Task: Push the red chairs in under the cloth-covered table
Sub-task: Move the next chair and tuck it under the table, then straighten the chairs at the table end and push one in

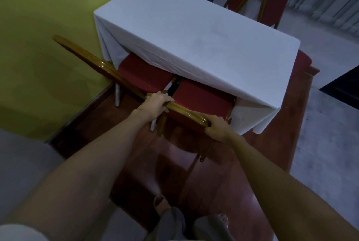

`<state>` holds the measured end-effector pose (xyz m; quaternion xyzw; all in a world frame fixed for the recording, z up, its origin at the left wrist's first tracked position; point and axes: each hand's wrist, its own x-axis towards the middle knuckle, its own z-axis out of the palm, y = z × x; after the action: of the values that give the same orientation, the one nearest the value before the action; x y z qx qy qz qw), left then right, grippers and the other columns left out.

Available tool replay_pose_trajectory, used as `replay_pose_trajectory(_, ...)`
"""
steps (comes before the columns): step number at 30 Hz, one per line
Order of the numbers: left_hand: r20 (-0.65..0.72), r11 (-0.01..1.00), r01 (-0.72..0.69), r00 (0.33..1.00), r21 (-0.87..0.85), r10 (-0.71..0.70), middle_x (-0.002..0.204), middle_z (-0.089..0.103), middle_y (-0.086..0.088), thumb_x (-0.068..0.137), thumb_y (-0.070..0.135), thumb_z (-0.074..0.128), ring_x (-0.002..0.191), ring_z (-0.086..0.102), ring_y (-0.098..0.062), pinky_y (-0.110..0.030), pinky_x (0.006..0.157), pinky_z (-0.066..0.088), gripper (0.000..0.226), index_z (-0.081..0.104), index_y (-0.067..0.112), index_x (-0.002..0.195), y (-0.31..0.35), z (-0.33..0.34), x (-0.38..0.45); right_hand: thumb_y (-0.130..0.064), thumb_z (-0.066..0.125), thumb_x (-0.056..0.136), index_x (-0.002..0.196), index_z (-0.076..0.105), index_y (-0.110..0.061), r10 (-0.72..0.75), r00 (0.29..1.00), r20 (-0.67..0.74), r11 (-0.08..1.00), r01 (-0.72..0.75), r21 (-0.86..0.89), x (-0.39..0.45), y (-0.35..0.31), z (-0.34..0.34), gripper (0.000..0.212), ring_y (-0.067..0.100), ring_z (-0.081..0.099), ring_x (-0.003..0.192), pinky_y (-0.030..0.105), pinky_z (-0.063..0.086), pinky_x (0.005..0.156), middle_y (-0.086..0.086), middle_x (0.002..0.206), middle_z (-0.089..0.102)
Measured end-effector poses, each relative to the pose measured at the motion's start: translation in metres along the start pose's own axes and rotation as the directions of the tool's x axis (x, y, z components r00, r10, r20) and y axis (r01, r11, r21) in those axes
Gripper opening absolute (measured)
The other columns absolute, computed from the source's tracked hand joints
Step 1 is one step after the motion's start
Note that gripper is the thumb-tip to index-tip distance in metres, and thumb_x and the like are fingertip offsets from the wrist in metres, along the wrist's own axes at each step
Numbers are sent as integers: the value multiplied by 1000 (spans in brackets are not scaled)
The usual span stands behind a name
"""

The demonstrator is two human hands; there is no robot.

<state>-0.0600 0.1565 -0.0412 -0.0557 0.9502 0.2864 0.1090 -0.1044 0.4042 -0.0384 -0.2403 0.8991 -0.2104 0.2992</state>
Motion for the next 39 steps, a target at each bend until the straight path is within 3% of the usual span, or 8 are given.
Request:
replay_pose_trajectory(6,12,999,21,1000,-30,-21,119,67,-11,78,9,70,130,46,-30,-42,116,31,43,64,24,117,-4,-2,4,-4,48,76,138,35,-54,-2,1000,1,1000,2,-14,1,0,2,81,19,61,67,30,44,62,-5,76,60)
replay_pose_trajectory(11,11,998,36,999,-58,-35,120,67,-11,79,9,69,135,39,-32,-42,118,26,40,65,25,115,-2,-2,3,-5,48,78,140,33,-51,-8,1000,-8,1000,8,-21,-1,3,5,79,20,58,83,39,47,81,-2,93,60)
replay_pose_trajectory(14,61,997,32,998,-63,-29,117,68,-7,78,12,69,129,47,-33,-46,119,25,41,64,31,114,-4,-3,3,-7,49,80,140,37,-43,-17,1000,-21,1000,16,-19,-3,3,5,71,20,60,85,39,49,77,-1,100,63)
replay_pose_trajectory(18,105,990,96,991,-100,-85,148,43,-8,86,14,50,146,14,-36,-50,122,10,47,50,24,133,7,-4,-4,-17,56,82,139,40,-33,-42,998,-49,999,43,23,-8,9,6,62,22,64,85,43,54,77,4,102,66)
replay_pose_trajectory(21,65,980,137,990,-145,-129,155,31,-8,93,26,34,148,-1,-30,-51,119,-8,47,44,17,139,22,-2,-9,-27,62,83,143,38,-26,-31,996,-81,993,40,112,-17,18,1,65,27,67,89,45,55,82,7,112,66)
replay_pose_trajectory(25,-34,972,165,984,-167,-173,154,32,-9,96,37,28,149,3,-25,-45,119,-9,52,41,10,140,46,3,-4,-36,63,84,145,36,-30,-17,987,-159,976,51,211,-28,36,-13,67,25,64,108,42,51,93,4,142,53)
replay_pose_trajectory(30,-90,978,120,987,-171,-136,146,43,-14,96,45,32,145,21,-30,-48,123,3,54,46,10,134,103,21,18,-43,58,88,146,35,-29,65,955,-288,965,13,263,-44,82,-44,63,24,52,126,37,43,98,5,144,51)
replay_pose_trajectory(39,-74,984,40,996,-173,-54,153,35,-10,96,37,41,147,15,-27,-48,121,-2,51,39,12,140,245,102,85,-41,59,86,142,42,-23,194,892,-408,956,-78,282,-83,222,-136,60,28,51,128,42,43,100,8,138,56)
